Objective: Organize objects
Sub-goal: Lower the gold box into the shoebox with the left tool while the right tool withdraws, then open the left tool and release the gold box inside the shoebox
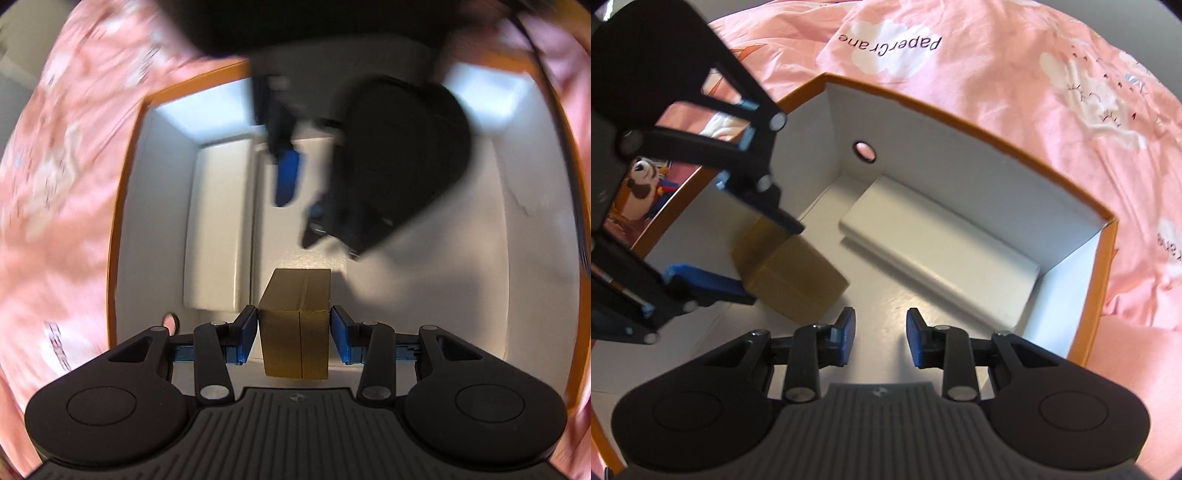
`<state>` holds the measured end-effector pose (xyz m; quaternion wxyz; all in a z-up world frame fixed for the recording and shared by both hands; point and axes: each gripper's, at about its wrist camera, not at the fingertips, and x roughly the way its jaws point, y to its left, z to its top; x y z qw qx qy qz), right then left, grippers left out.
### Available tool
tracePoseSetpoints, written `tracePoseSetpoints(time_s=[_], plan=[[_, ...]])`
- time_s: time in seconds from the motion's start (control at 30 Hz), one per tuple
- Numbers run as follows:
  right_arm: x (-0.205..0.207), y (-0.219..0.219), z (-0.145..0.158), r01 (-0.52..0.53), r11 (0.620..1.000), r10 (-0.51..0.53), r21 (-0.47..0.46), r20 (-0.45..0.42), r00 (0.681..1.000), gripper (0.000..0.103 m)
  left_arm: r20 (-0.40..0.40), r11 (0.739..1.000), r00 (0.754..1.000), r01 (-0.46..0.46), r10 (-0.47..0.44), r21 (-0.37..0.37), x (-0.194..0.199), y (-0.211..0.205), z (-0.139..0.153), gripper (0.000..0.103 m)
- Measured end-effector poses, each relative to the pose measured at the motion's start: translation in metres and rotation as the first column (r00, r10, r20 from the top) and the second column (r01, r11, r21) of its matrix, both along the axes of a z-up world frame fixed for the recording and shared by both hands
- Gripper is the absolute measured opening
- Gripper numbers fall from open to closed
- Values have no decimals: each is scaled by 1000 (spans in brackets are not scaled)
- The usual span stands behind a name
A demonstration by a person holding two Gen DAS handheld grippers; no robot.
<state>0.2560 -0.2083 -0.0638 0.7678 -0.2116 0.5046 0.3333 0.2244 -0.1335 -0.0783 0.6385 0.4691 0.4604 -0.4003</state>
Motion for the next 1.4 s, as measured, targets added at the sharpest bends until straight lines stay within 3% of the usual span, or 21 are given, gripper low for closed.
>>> tracePoseSetpoints(time_s=[0.07,0.17,0.27,0.33,0.37,0.47,0.57,0.7,0.9,1.0,1.07,1.2,1.3,1.4], plan=[[8,3,-7,0,1000,0,-1,-11,1000,32,-44,994,993,-106,106,-10,12,1,0,49],[12,4,-10,14,1000,-13,19,-37,999,32,-118,959,952,-285,282,-3,31,4,-2,48],[22,-1,-14,72,996,-67,56,-94,993,32,-164,900,887,-434,432,19,44,7,-3,48],[23,0,-16,79,996,-74,48,-90,993,31,-180,853,836,-521,519,39,54,10,-5,48],[23,0,-16,83,996,-79,40,-83,993,29,-180,840,823,-541,539,43,56,11,-5,48],[22,1,-17,92,995,-88,44,-89,992,28,-164,815,800,-578,577,48,61,13,-9,49],[18,3,-18,90,995,-85,46,-86,993,26,-137,807,797,-588,588,45,53,13,-11,50],[16,5,-18,92,994,-87,54,-85,993,26,-91,800,796,-599,599,36,52,12,-15,61],[14,8,-17,99,990,-90,99,-90,992,26,-83,732,730,-681,679,-7,66,17,-11,63],[12,13,-16,98,989,-90,108,-81,993,26,-78,705,705,-709,705,-26,70,25,-7,57],[12,16,-15,97,989,-91,108,-60,994,26,-84,679,681,-732,727,-59,70,33,-1,51],[15,24,-17,115,989,-115,89,-7,993,22,-149,632,652,-757,743,-165,60,46,26,51],[20,32,-22,141,989,-143,37,47,989,16,-132,595,631,-769,764,-234,51,57,41,50],[27,37,-26,164,986,-165,26,61,984,16,-132,596,641,-758,756,-264,48,67,51,48]])
